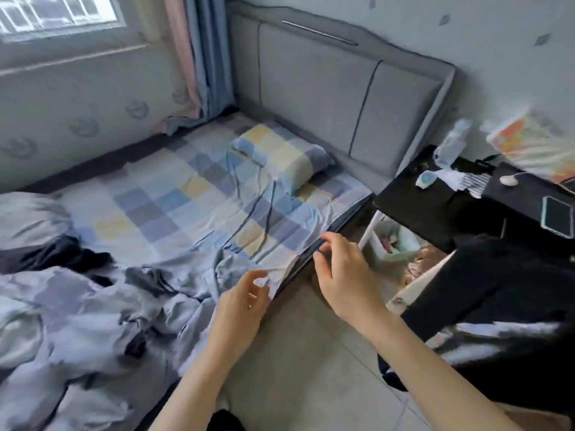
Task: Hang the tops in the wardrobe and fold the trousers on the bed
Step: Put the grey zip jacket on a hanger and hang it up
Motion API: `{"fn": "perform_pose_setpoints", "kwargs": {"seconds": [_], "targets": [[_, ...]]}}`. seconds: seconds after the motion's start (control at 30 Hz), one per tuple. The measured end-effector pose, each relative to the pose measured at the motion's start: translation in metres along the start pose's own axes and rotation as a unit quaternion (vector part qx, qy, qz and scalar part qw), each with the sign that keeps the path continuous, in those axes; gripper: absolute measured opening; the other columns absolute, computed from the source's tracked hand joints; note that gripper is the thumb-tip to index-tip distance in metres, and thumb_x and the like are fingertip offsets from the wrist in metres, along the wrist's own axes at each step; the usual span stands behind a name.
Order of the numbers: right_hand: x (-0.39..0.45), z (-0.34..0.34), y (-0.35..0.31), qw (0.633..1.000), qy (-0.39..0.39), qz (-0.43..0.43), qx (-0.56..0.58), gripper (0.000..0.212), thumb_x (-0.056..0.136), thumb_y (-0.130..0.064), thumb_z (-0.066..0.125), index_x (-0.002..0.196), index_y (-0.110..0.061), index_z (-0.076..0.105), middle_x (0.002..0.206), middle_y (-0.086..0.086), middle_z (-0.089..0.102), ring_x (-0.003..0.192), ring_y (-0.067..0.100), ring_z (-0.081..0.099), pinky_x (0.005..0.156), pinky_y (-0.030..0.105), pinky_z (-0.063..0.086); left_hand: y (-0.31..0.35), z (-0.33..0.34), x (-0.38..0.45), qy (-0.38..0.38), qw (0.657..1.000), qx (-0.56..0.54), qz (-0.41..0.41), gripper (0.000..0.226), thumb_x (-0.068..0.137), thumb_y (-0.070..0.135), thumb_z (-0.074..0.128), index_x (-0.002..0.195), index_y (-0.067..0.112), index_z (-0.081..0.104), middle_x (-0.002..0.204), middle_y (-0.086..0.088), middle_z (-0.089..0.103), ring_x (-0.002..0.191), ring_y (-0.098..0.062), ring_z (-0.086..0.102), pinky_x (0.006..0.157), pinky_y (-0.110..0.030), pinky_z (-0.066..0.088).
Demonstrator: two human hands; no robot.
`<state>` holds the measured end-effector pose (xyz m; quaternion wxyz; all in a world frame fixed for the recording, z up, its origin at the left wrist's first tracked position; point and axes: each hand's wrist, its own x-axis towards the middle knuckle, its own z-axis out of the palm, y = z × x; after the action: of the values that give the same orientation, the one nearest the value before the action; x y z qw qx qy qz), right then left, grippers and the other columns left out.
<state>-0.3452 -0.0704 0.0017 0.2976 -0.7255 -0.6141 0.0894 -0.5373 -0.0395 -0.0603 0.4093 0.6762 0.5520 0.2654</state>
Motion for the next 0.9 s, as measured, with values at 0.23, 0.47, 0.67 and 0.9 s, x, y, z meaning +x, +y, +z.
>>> {"fn": "perform_pose_setpoints", "kwargs": {"seconds": [0.23,0.47,0.67,0.9], "targets": [[0.054,0.155,-0.062,0.984,-0.174,0.037,0.034,0.036,0.099,-0.027,0.042,0.13,-0.011,0.045,0.117,0.007,0.059,0.116,0.026,0.046,0.092,0.036,0.042,-0.143,-0.105,0.03,0.015,0.985,0.009,-0.171,0.015,0.096,0.028,0.056,0.109,0.035,0.057,0.079,0.007,0.069,0.069,-0.005,0.065,0.069,-0.035,0.055],[0.104,0.315,-0.072,0.938,-0.309,0.154,0.028,0.034,0.098,-0.031,0.044,0.125,-0.011,0.048,0.12,0.01,0.059,0.113,0.029,0.052,0.089,0.036,0.044,-0.272,-0.149,0.106,-0.022,0.946,0.017,-0.322,0.021,0.09,0.018,0.061,0.109,0.013,0.066,0.097,-0.007,0.071,0.093,-0.024,0.065,0.086,-0.036,0.05],[0.137,0.447,-0.038,0.905,-0.389,0.173,-0.014,0.037,0.098,-0.037,0.045,0.124,-0.011,0.047,0.12,0.01,0.058,0.114,0.03,0.052,0.089,0.039,0.045,-0.38,-0.117,0.176,-0.045,0.904,-0.004,-0.426,0.029,0.09,0.016,0.058,0.118,0.008,0.064,0.118,-0.009,0.067,0.11,-0.025,0.061,0.093,-0.032,0.047],[0.175,0.606,-0.013,0.898,-0.425,0.108,-0.037,0.041,0.096,-0.036,0.048,0.124,-0.007,0.048,0.127,0.012,0.054,0.12,0.032,0.048,0.099,0.042,0.041,-0.493,-0.053,0.23,0.012,0.873,-0.025,-0.486,0.043,0.09,0.018,0.059,0.129,0.001,0.051,0.131,-0.015,0.056,0.119,-0.031,0.053,0.086,-0.028,0.037]]}}
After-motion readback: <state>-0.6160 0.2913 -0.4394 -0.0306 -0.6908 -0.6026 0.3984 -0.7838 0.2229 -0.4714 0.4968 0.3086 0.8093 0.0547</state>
